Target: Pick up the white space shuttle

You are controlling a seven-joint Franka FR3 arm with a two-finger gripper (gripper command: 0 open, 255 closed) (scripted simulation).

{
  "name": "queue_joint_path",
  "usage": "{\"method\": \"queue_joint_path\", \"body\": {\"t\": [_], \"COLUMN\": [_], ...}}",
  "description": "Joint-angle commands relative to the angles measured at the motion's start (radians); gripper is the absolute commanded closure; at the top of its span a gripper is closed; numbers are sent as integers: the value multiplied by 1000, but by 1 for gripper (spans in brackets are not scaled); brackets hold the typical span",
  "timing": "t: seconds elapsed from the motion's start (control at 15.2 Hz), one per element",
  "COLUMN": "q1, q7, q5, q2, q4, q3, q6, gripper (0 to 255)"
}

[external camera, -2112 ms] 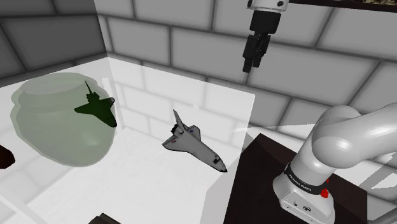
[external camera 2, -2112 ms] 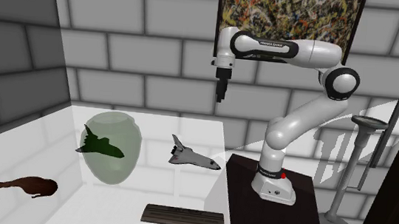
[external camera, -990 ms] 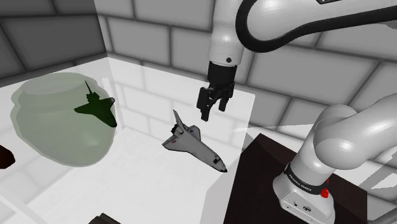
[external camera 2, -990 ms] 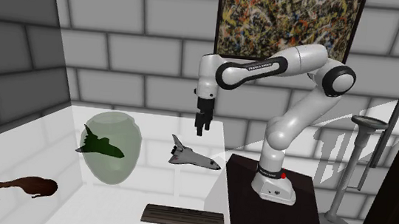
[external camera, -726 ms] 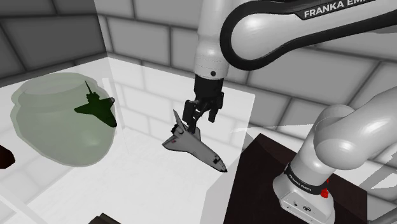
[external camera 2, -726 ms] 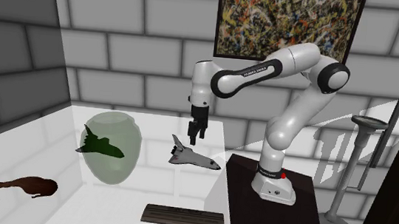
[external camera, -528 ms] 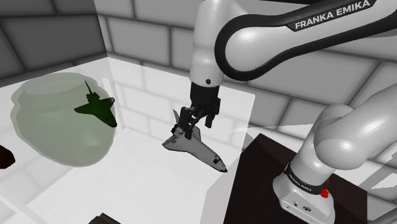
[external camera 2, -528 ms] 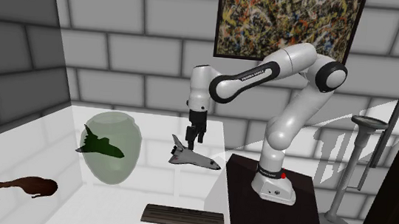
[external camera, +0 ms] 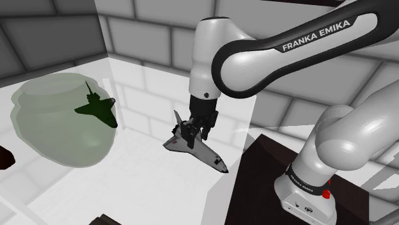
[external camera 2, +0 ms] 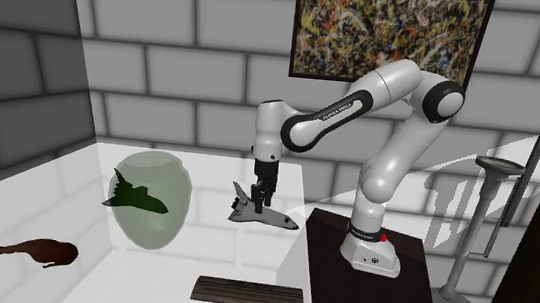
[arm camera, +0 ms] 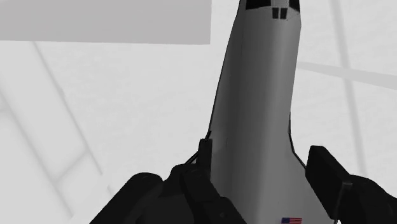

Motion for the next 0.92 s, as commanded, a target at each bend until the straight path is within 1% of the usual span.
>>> {"method": "queue_joint_path", "body": {"t": [0.0,0.53,0.86], "q1": [0,1,0], "q7": [0,-1,5], "q5": [1,1,-8], "q2": [1,-1,-34], "q4": [-2,-4,40], "q3": [1,1,-18], "q6": [3,4,-73], "gripper": [255,255,255]}}
